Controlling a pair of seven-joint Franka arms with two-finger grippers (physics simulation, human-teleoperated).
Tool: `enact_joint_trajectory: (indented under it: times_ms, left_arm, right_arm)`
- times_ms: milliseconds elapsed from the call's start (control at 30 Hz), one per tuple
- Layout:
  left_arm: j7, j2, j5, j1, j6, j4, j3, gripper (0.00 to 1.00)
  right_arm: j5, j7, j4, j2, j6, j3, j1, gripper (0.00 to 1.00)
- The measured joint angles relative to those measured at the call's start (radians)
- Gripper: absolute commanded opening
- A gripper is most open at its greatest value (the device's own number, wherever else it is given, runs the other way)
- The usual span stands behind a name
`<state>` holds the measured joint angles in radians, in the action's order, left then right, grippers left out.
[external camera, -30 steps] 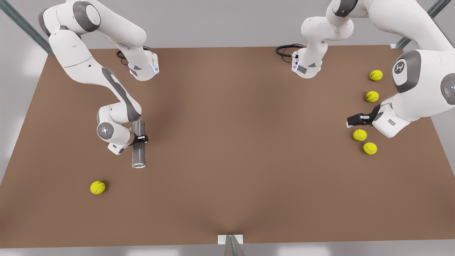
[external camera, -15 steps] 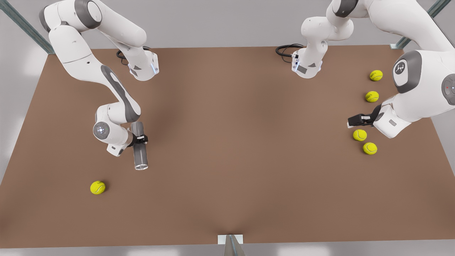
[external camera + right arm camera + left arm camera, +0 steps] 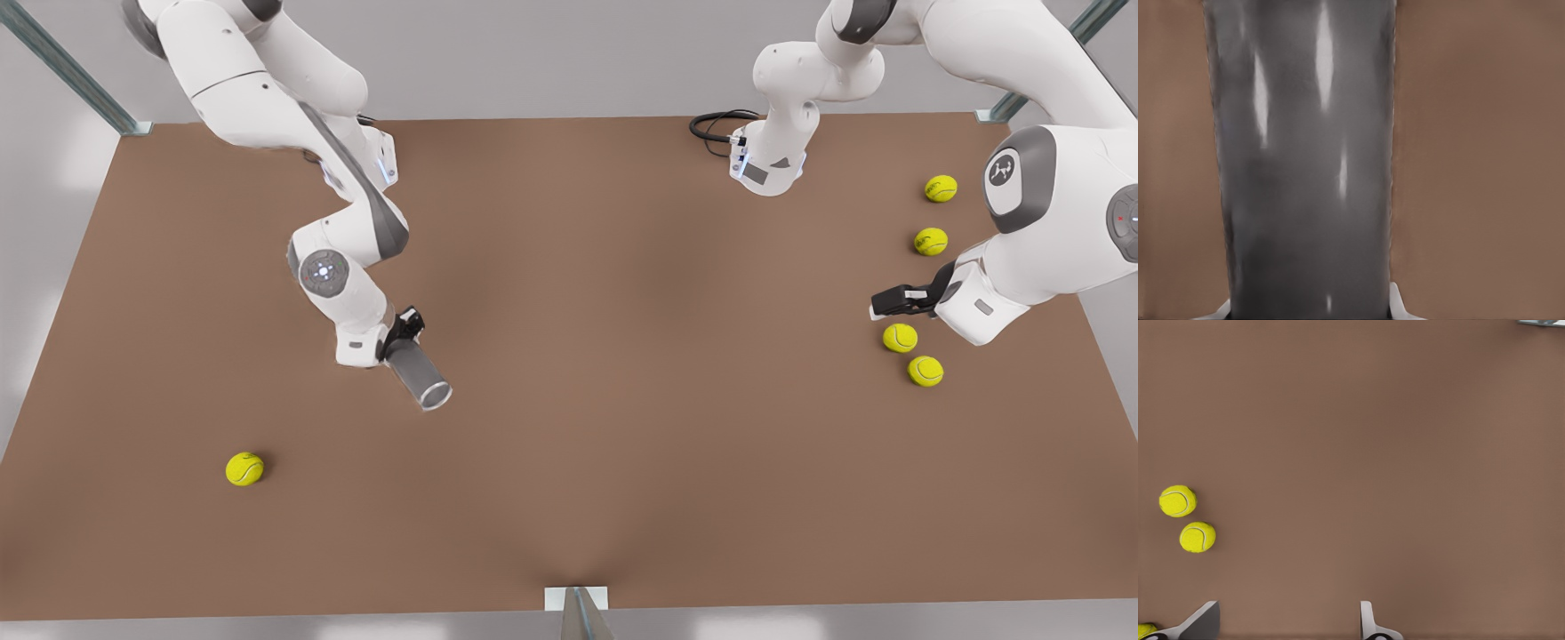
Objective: Put the tennis tube upright
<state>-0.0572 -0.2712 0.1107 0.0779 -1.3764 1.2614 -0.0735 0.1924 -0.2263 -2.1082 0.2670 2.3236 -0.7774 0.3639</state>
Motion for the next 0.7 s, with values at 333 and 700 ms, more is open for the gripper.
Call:
enact_joint_trajectory:
  times_ms: [333, 700]
  left_arm:
    - [0.0, -0.005, 0.001, -0.004, -0.001, -0.001, 0.0, 1.0]
    - [0.0, -0.005, 0.001, -0.005, -0.001, 0.0, 0.0, 1.0]
  right_arm:
    - [0.335, -0.06, 0.311, 0.336, 0.005, 0.005, -0.313, 0.75]
    - [0.694, -0.22, 0.43, 0.517, 0.038, 0.163, -0.575, 0.79]
